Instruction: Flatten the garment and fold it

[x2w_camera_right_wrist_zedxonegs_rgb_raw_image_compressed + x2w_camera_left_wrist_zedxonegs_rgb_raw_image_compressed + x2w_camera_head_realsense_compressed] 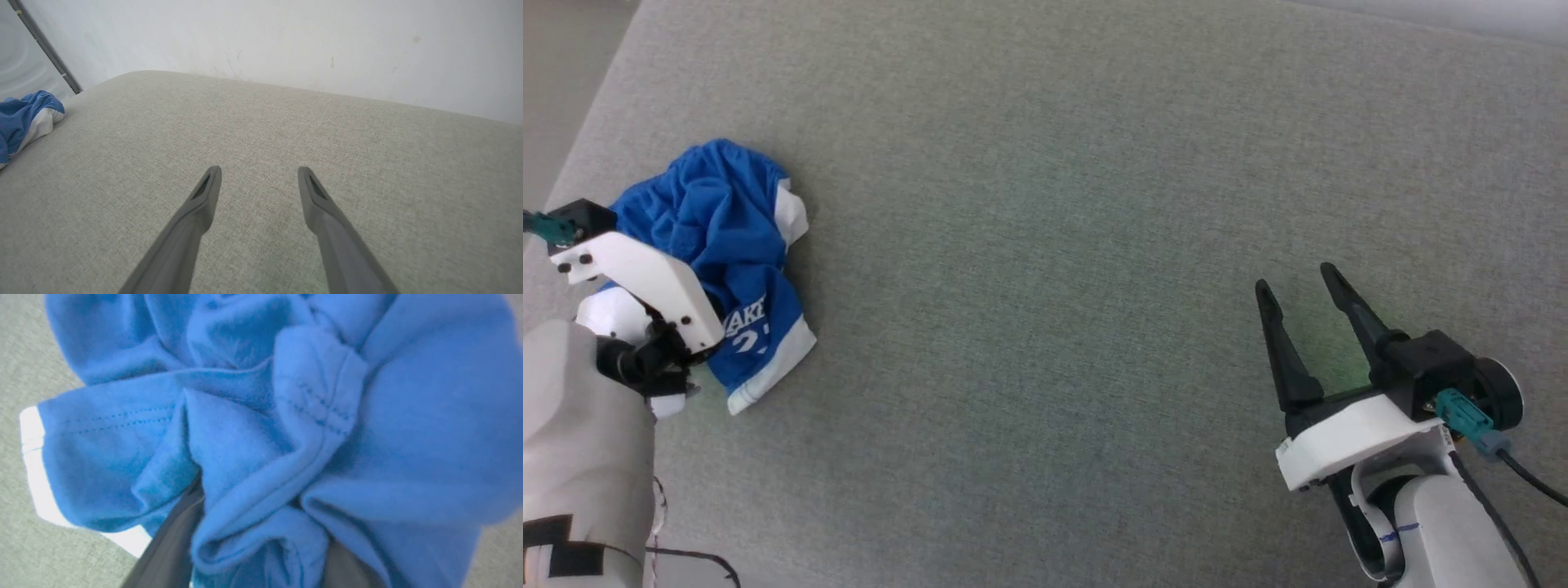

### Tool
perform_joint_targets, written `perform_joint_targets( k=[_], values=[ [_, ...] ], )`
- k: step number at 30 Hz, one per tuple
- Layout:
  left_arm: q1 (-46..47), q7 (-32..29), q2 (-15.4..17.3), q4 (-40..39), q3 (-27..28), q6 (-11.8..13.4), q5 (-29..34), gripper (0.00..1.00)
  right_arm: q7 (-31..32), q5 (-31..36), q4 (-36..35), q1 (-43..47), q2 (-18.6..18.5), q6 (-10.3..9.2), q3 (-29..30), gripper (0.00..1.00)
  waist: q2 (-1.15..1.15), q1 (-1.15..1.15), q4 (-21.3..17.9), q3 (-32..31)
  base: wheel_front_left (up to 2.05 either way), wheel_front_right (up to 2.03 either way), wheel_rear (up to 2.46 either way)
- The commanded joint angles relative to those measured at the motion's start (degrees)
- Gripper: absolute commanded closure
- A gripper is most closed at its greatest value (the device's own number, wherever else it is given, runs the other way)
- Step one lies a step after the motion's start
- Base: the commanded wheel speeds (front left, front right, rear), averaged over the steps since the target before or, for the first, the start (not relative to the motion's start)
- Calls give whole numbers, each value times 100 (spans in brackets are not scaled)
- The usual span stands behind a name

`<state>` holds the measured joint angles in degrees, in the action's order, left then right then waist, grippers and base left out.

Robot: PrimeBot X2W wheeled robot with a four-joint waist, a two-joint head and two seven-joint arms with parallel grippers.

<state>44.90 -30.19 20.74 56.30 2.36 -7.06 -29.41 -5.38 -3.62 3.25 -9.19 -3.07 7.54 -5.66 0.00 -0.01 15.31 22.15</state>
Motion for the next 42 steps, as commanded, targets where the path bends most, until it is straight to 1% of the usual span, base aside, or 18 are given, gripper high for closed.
perform_joint_targets(
  k=[1,3,5,9,14,17,20,24,29,36,39,42],
  values=[
    [-237,-173,-367,236,-172,-42,-43,100,-54,-43,20,-107,-6,-5,-3,0,0,1,-52,9,0,0,0],
    [-199,-95,-287,186,-253,-42,1,100,-77,-53,66,-114,-3,-5,0,0,0,1,-54,-54,0,0,0],
    [-135,219,-157,76,-313,-28,122,100,-111,-69,123,-112,0,-5,7,0,0,1,-45,-155,0,0,0],
    [24,1174,81,-222,-351,206,400,100,-210,-120,276,-54,8,-5,47,0,0,1,-23,-471,0,0,0],
    [266,2334,297,-695,-518,335,800,100,-346,-256,457,78,16,-5,120,0,0,1,-51,-964,0,0,0],
    [392,2978,325,-1018,-576,479,982,100,-416,-365,525,156,17,-5,168,0,0,1,-153,-1207,0,0,0],
    [456,3474,326,-1334,-646,567,1126,100,-465,-462,588,219,18,-5,227,0,0,1,-365,-1402,0,0,0],
    [406,3950,204,-1814,-757,606,1219,100,-494,-496,632,360,18,-5,345,0,0,1,-750,-1631,0,0,0],
    [166,4131,-79,-2509,-952,570,1216,100,-461,-455,542,539,19,-5,517,0,0,1,-1316,-1771,0,0,0],
    [-312,3934,-721,-3422,-1483,460,1137,100,-374,-470,365,724,19,-5,711,0,0,1,-2036,-1810,0,0,0],
    [-508,3771,-1047,-3699,-1784,385,1068,100,-359,-504,303,770,19,-5,778,0,0,1,-2235,-1746,0,0,0],
    [-780,3625,-1276,-3826,-2039,340,1002,100,-357,-533,260,772,19,-5,775,0,0,1,-2416,-1643,0,0,0]
  ],
)
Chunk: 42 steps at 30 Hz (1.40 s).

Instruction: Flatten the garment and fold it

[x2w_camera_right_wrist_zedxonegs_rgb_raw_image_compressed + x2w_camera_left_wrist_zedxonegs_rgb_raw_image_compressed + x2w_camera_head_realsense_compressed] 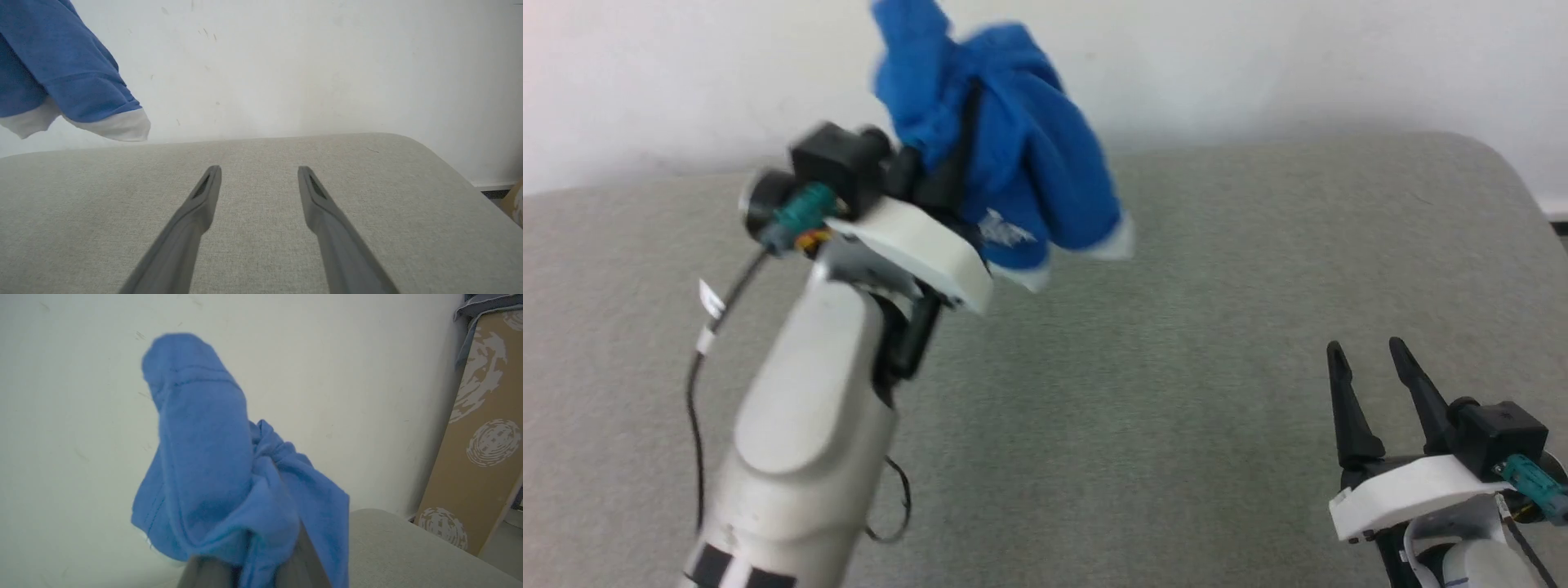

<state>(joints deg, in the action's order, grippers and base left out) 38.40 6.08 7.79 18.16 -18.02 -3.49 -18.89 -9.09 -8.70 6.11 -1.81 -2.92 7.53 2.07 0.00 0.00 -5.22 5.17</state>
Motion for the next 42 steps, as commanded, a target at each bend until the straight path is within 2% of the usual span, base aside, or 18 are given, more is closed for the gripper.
perform_joint_targets(
  k=[1,7,13,14,15,16,21,27,31,38,42],
  values=[
    [-270,-25,-36,-24,-74,-20,-72,100,3,-37,-38,28,4,-4,-4,0,0,0,-415,86,0,0,0],
    [-1557,-104,-174,329,-462,78,-153,100,-65,-124,-14,14,4,-4,-56,0,0,0,-611,211,0,0,0],
    [-2472,-127,-211,829,-939,20,-78,100,-117,-156,49,33,4,-4,-81,0,0,0,-489,237,0,0,0],
    [-2524,-64,-224,840,-979,18,-67,57,-123,-156,64,30,4,-4,-91,0,0,0,-446,226,0,0,0],
    [-2524,-64,-224,840,-979,18,-67,57,-123,-156,64,30,4,-4,-91,0,0,0,-446,226,0,0,0],
    [-2561,5,-242,827,-998,32,-68,0,-128,-150,71,28,4,-4,-95,0,0,0,-397,216,0,0,0],
    [-2538,409,-321,495,-1101,84,-13,0,-129,-123,51,66,4,-4,-96,0,0,0,-97,97,0,0,0],
    [-2464,789,-356,-279,-1011,137,8,0,-63,-88,-89,112,4,-4,-99,0,0,0,149,2,0,0,0],
    [-2484,863,-271,-621,-660,308,-22,0,14,-72,-183,146,4,-4,-94,0,0,0,225,-21,0,0,0],
    [-2844,888,27,-939,113,756,-4,0,147,-20,-315,219,4,-4,-108,0,0,0,258,-73,0,0,0],
    [-3202,890,144,-1164,504,840,-33,0,237,46,-373,254,4,-4,-111,0,0,0,264,-112,0,0,0]
  ],
)
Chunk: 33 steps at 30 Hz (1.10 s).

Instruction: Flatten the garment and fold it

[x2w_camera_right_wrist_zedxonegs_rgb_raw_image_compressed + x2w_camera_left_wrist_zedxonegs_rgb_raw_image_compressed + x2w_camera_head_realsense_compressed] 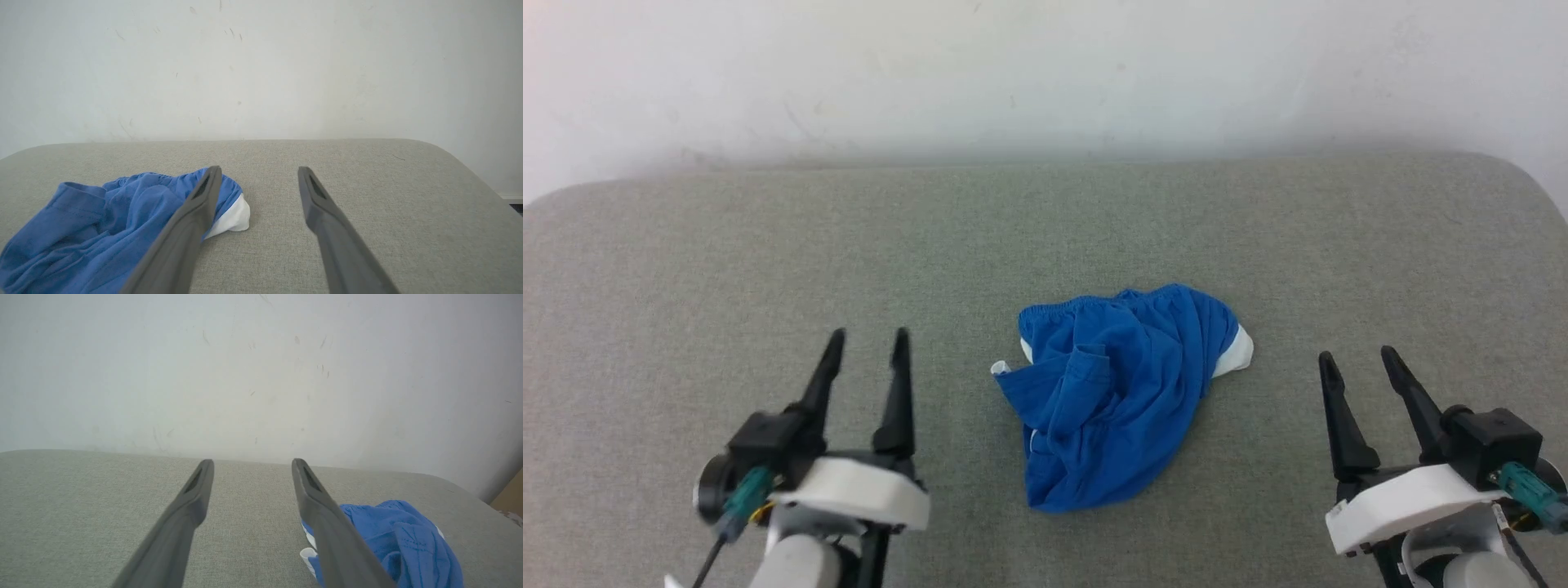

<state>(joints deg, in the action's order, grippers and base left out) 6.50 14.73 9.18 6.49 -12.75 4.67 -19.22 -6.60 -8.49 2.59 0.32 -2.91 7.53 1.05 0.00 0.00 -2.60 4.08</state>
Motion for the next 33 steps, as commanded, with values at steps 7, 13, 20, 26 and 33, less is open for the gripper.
perform_joint_targets(
  k=[7,13,20,26,33],
  values=[
    [-500,26,61,-354,271,-93,124,0,413,242,71,-137,3,-4,-181,0,0,0,183,-26,0,0,0],
    [-589,26,-46,-379,283,-205,226,0,1511,112,626,-759,-38,-4,-679,0,0,0,392,2,0,0,0],
    [-451,27,-167,-280,263,-333,316,0,2492,-353,1768,-1926,-252,-4,-1465,0,0,0,582,106,0,0,0],
    [-414,27,-207,-218,321,-439,377,0,2757,-729,2815,-2523,-334,-4,-1802,100,0,0,665,126,0,0,0],
    [-505,27,-184,-197,431,-401,548,0,2028,-892,2508,-2429,-512,-4,-1600,100,0,0,547,87,0,0,0]
  ],
)
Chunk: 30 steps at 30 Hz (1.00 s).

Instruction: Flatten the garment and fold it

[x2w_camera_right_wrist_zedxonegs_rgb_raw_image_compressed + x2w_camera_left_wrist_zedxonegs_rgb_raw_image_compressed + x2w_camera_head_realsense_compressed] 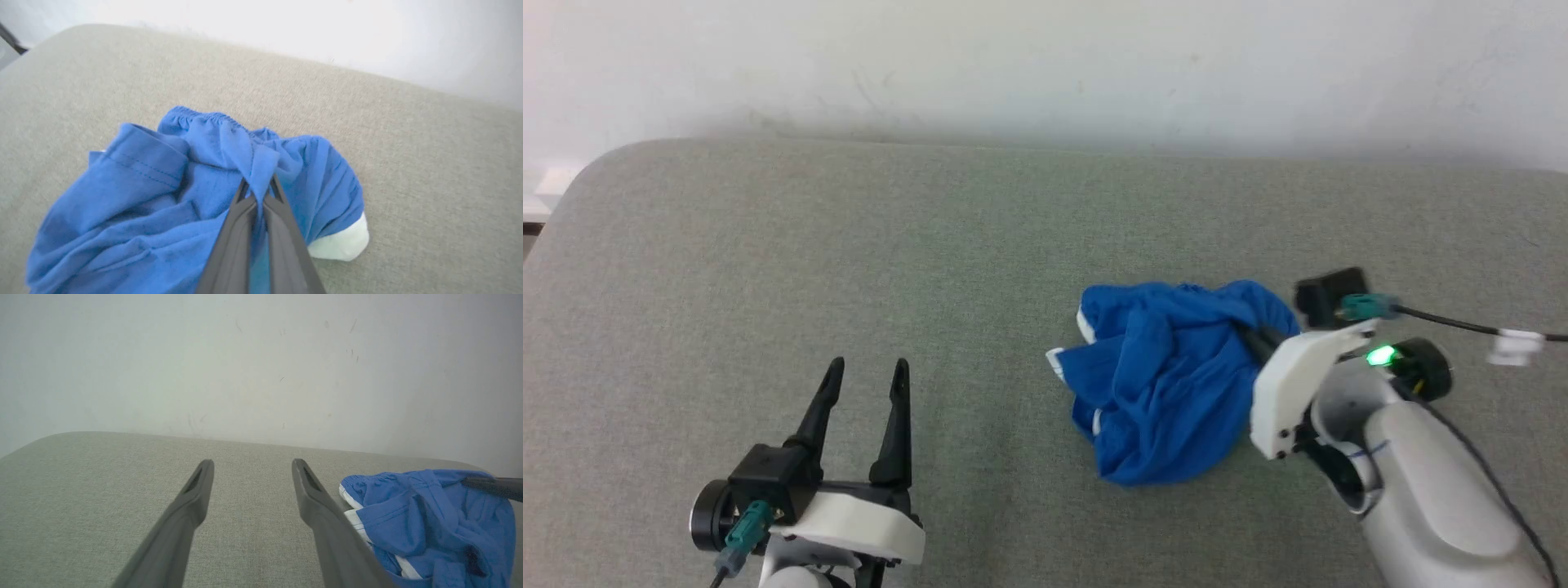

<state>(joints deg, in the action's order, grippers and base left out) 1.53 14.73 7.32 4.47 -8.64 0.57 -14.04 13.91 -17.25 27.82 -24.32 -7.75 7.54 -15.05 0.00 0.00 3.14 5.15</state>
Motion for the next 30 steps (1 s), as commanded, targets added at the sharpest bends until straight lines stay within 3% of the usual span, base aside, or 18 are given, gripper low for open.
perform_joint_targets(
  k=[1,5,11,12,13,14,24,30],
  values=[
    [-25,27,14,-5,36,23,63,0,-128,-4,-206,163,-53,-5,139,100,0,0,-51,-31,0,0,0],
    [-105,27,82,-54,97,58,171,0,-327,208,-1180,1050,-59,-5,903,100,0,0,-139,-77,0,0,0],
    [-204,27,154,-102,179,92,224,0,126,428,-2380,2952,357,-5,1774,100,0,0,-247,-84,0,0,0],
    [-209,27,160,-103,188,100,229,0,253,425,-2451,3225,401,-5,1806,72,0,0,-260,-78,0,0,0],
    [-208,27,164,-106,196,108,233,0,333,407,-2521,3446,432,-5,1799,29,0,0,-274,-57,0,0,0],
    [-202,27,167,-109,203,115,237,0,313,353,-2601,3592,454,-5,1806,0,0,0,-288,-40,0,0,0],
    [-163,27,173,-87,194,163,277,0,-522,118,-3426,3535,485,-5,1793,0,0,0,-302,-37,0,0,0],
    [-159,27,150,-114,184,203,293,0,187,347,-3466,2796,220,-5,1655,0,0,0,-282,-40,0,0,0]
  ],
)
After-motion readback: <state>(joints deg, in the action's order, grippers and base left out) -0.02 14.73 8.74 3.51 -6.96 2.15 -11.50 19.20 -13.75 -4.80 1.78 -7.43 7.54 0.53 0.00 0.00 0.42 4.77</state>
